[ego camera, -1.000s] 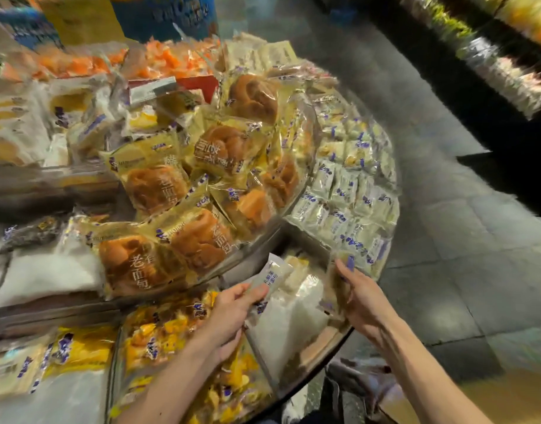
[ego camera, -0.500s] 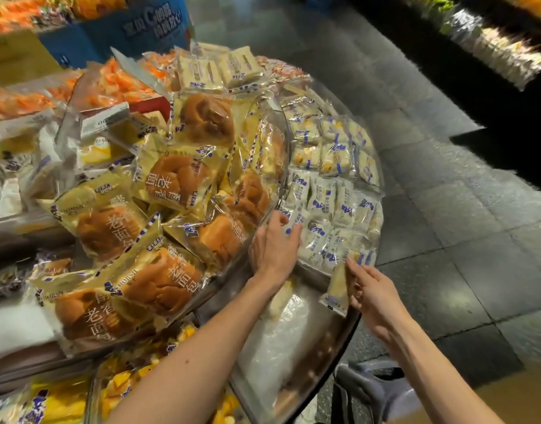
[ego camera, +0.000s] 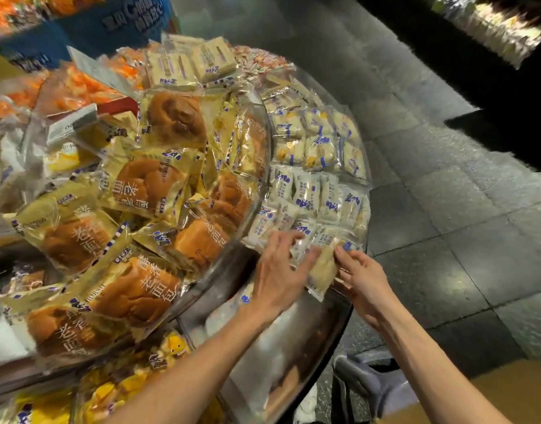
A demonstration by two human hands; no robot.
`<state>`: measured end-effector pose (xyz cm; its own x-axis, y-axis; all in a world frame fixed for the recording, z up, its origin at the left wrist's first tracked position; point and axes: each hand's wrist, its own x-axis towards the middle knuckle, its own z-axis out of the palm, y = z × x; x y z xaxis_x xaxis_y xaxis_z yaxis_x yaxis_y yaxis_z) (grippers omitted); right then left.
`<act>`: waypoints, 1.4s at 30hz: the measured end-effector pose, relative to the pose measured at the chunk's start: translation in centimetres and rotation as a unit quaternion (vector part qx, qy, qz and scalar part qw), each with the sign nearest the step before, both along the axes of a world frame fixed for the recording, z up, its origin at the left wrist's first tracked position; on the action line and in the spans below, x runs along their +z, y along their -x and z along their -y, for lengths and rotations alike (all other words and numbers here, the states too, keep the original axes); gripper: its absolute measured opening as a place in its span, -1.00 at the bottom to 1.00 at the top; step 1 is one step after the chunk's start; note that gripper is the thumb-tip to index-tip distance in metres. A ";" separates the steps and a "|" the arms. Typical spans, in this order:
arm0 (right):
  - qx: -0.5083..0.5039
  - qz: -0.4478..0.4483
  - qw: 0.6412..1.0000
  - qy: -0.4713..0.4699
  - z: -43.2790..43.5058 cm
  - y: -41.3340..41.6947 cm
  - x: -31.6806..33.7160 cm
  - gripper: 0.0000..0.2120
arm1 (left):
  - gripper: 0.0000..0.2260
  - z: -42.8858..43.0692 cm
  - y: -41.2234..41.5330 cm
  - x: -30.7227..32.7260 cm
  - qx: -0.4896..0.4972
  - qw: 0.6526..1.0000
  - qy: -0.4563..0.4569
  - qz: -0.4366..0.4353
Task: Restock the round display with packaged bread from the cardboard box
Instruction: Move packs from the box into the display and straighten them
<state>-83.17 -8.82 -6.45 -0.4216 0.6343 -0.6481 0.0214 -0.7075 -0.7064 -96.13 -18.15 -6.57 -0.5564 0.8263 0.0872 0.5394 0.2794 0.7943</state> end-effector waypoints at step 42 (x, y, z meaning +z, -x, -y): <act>-0.053 0.370 0.864 -0.337 11.8 -22.9 2.3 -0.83 | -0.78 0.5 -11.3 9.2 -0.316 0.948 0.029 -0.008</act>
